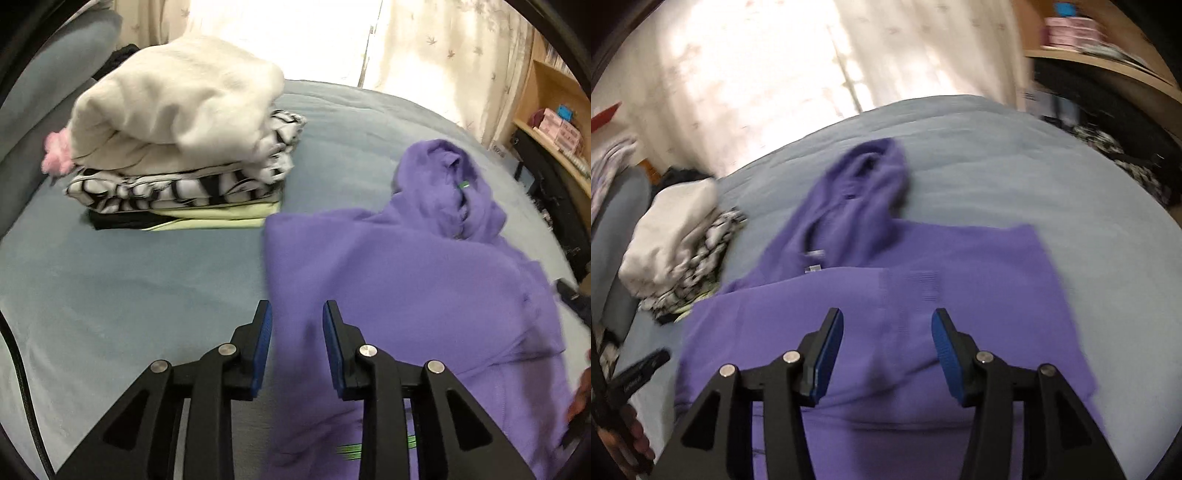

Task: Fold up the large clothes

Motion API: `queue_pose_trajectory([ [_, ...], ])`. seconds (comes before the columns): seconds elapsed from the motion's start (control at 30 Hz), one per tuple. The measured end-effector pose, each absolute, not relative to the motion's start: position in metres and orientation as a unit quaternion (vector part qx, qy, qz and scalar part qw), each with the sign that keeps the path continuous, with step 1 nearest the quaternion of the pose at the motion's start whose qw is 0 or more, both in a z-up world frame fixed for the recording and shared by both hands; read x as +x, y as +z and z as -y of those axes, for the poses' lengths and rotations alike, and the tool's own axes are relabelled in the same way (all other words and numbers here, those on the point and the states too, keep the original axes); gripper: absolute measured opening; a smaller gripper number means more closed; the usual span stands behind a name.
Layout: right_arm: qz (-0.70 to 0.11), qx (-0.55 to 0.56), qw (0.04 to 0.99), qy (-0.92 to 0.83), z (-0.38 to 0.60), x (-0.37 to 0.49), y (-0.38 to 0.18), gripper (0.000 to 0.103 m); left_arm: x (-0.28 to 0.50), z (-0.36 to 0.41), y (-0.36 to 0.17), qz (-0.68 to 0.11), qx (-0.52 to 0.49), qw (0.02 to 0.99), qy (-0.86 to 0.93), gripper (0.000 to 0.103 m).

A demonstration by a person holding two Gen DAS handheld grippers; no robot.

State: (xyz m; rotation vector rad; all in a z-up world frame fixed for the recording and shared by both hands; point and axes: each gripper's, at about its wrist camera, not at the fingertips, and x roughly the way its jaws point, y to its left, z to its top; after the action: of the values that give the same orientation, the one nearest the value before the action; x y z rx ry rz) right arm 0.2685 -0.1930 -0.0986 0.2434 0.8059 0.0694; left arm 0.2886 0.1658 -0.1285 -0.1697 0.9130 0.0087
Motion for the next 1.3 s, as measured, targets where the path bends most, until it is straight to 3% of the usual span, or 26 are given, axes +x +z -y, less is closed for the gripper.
queue_pose_trajectory([
  [0.2, -0.405, 0.11, 0.904, 0.082, 0.132, 0.301, -0.116, 0.05, 0.338, -0.138, -0.144, -0.467, -0.14, 0.873, -0.014, 0.027],
  [0.47, -0.426, 0.073, 0.9, 0.047, 0.125, 0.34, -0.151, 0.048, 0.38, -0.119, -0.194, -0.468, -0.106, 0.877, 0.014, 0.027],
  [0.5, -0.429, 0.071, 0.9, 0.031, 0.143, 0.343, -0.156, 0.044, 0.38, -0.123, -0.197, -0.461, -0.11, 0.881, 0.006, 0.027],
  [0.57, -0.431, 0.092, 0.897, 0.042, 0.175, 0.342, -0.161, 0.006, 0.377, -0.128, -0.2, -0.452, -0.112, 0.885, -0.012, 0.027],
  [0.6, -0.432, 0.099, 0.895, 0.043, 0.192, 0.339, -0.162, 0.0, 0.376, -0.129, -0.2, -0.448, -0.112, 0.887, -0.019, 0.027],
  [0.63, -0.43, 0.106, 0.895, 0.047, 0.207, 0.333, -0.161, 0.0, 0.375, -0.131, -0.2, -0.445, -0.111, 0.888, -0.023, 0.027],
  [0.73, -0.441, 0.055, 0.893, -0.062, 0.241, 0.321, -0.165, 0.015, 0.374, -0.134, -0.202, -0.441, -0.117, 0.889, -0.027, 0.027],
  [0.87, -0.447, 0.135, 0.884, -0.029, 0.282, 0.306, -0.172, 0.014, 0.373, -0.129, -0.201, -0.438, -0.1, 0.893, -0.02, 0.027],
  [1.0, -0.455, 0.139, 0.879, -0.034, 0.278, 0.302, -0.168, 0.018, 0.375, -0.126, -0.201, -0.442, -0.088, 0.892, -0.015, 0.027],
  [1.1, -0.457, 0.145, 0.877, -0.036, 0.268, 0.3, -0.166, 0.029, 0.375, -0.123, -0.196, -0.451, -0.084, 0.889, -0.002, 0.027],
  [1.3, -0.472, 0.147, 0.868, -0.04, 0.257, 0.287, -0.156, 0.029, 0.36, -0.109, -0.177, -0.475, -0.039, 0.879, 0.025, 0.029],
])
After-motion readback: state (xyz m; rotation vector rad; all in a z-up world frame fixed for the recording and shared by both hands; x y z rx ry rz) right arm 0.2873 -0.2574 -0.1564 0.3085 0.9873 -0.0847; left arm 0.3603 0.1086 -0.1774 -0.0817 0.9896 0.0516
